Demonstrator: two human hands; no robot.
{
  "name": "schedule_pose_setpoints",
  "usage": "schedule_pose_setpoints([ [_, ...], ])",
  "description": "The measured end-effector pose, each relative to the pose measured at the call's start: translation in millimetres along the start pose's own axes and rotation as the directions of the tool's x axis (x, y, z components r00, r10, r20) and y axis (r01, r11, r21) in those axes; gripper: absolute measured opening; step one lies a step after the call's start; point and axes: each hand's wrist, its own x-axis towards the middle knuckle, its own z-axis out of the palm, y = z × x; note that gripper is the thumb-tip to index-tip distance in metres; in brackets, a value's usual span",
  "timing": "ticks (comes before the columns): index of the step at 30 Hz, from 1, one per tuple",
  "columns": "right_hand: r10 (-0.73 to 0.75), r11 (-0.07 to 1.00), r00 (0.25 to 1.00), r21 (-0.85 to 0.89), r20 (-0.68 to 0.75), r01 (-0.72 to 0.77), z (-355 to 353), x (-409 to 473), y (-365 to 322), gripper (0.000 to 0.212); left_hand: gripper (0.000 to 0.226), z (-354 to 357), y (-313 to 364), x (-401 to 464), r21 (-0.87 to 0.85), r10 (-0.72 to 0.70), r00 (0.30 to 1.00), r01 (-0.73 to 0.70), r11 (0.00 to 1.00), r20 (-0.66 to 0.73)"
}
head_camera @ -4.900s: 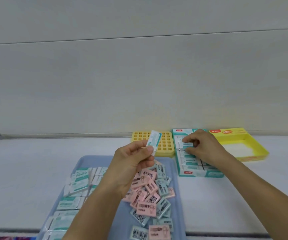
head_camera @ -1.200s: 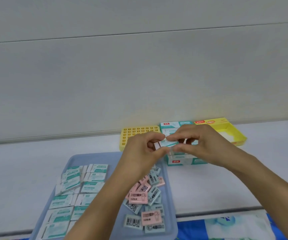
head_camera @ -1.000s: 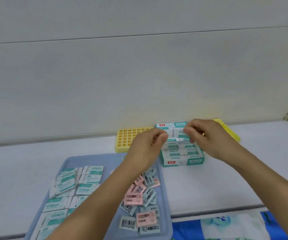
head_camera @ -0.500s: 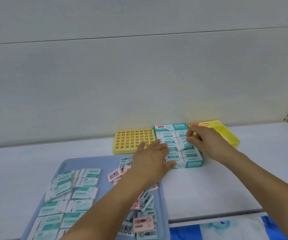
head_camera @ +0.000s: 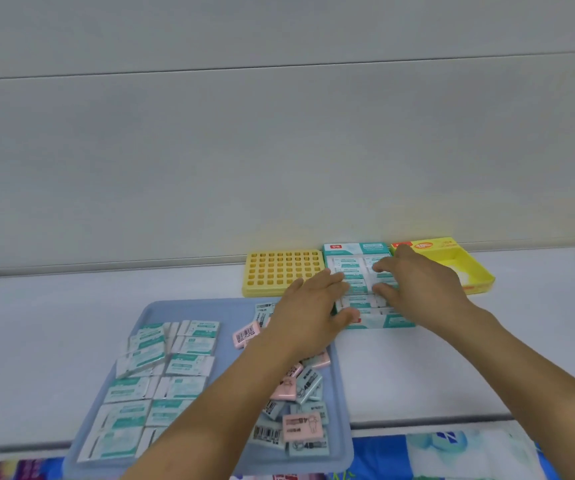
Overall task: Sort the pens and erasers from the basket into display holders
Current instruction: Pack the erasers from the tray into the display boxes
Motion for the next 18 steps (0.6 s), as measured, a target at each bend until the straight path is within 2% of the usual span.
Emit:
schedule_pose_setpoints([
  [2, -0.063, 0.987, 0.995, 0.14, -0.075, 0.073, -4.0, -7.4, -16.3, 0.032, 0.051, -6.0, -1.8, -20.8, -0.13, -0.002, 0.982, -0.023, 0.991, -0.187],
  [4, -0.167, 0.942, 0.976, 0.272, -0.139, 0.199, -7.9, -14.1, -39.9, 0.027, 0.039, -17.2, -1.7, -46.4, -0.243, -0.003, 0.929, -0.094, 0.966, -0.371],
  [6, -0.275, 0.878, 0.949, 0.36, -0.156, 0.314, -10.3, -19.3, -67.2, 0.023, 0.028, -31.8, -6.2, -69.7, -0.319, -0.023, 0.875, -0.151, 0.936, -0.483],
  [8, -0.343, 0.839, 0.926, 0.393, -0.156, 0.377, -11.2, -22.1, -92.0, 0.022, 0.022, -46.4, -22.1, -90.8, -0.358, -0.082, 0.841, -0.138, 0.923, -0.534],
  [11, -0.401, 0.816, 0.908, 0.402, -0.125, 0.415, -7.9, -22.1, -114.6, 0.022, 0.021, -58.8, -67.6, -128.1, -0.386, -0.291, 0.812, 0.088, 0.918, -0.506],
  [15, -0.448, 0.805, 0.894, 0.424, -0.023, 0.414, -3.9, -20.5, -135.8, 0.025, 0.033, -59.5, -123.9, -168.7, -0.237, -0.468, 0.837, 0.412, 0.88, -0.283],
  [18, -0.533, 0.781, 0.842, 0.426, 0.077, 0.456, 0.5, -21.7, -161.7, 0.03, 0.036, -59.6, -138.9, -173.3, -0.141, -0.501, 0.857, 0.485, 0.863, -0.122],
])
